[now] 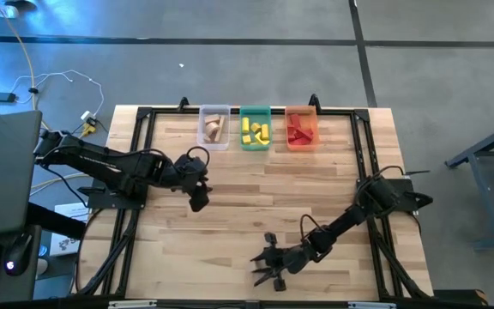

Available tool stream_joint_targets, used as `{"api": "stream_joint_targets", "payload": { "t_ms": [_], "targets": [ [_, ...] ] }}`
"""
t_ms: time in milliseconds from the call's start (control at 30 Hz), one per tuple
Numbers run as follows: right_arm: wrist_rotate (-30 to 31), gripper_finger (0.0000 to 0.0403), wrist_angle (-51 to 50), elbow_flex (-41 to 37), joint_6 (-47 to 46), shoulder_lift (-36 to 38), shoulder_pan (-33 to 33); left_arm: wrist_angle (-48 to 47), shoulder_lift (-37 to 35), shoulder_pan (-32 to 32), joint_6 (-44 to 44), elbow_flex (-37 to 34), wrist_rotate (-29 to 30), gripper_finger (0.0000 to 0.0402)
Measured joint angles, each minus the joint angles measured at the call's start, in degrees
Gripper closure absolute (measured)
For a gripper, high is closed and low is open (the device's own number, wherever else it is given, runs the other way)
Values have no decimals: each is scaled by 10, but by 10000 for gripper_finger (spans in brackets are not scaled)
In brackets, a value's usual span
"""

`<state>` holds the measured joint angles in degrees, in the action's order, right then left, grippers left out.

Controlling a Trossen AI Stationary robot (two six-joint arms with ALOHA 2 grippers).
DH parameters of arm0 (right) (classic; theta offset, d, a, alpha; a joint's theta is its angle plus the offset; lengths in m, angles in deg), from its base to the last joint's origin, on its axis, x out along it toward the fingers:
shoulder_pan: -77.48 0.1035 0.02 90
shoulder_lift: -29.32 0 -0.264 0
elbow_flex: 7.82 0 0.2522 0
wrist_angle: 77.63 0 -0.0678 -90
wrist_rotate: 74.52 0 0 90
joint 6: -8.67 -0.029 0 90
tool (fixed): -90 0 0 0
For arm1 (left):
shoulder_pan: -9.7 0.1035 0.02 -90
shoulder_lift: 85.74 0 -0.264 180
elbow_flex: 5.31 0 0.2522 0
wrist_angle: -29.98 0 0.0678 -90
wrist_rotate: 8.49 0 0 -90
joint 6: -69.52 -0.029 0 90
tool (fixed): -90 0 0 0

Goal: Sort & place blocks by color
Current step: Put the brown block into the white transparent bin

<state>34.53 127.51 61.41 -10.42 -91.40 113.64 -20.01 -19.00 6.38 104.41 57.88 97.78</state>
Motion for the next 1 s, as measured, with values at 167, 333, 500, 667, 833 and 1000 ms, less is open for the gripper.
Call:
{"api": "stream_joint_targets", "payload": {
  "t_ms": [167,333,500,667,833,1000],
  "targets": [
    [22,301,47,0,1,0,-30,0,-14,13,-36,-1,-58,228],
    [23,301,65,0,20,0,-71,-1,-41,27,-70,-1,-77,228],
    [20,298,100,0,21,0,-128,9,-78,41,-99,-10,-85,228],
    [13,296,132,9,28,0,-193,63,-134,50,-100,-81,-85,230],
    [-51,295,97,63,78,0,-259,110,-204,59,-100,-155,-83,233],
    [-56,294,-27,151,138,0,-322,159,-270,68,-117,-214,-86,233]
  ]
}}
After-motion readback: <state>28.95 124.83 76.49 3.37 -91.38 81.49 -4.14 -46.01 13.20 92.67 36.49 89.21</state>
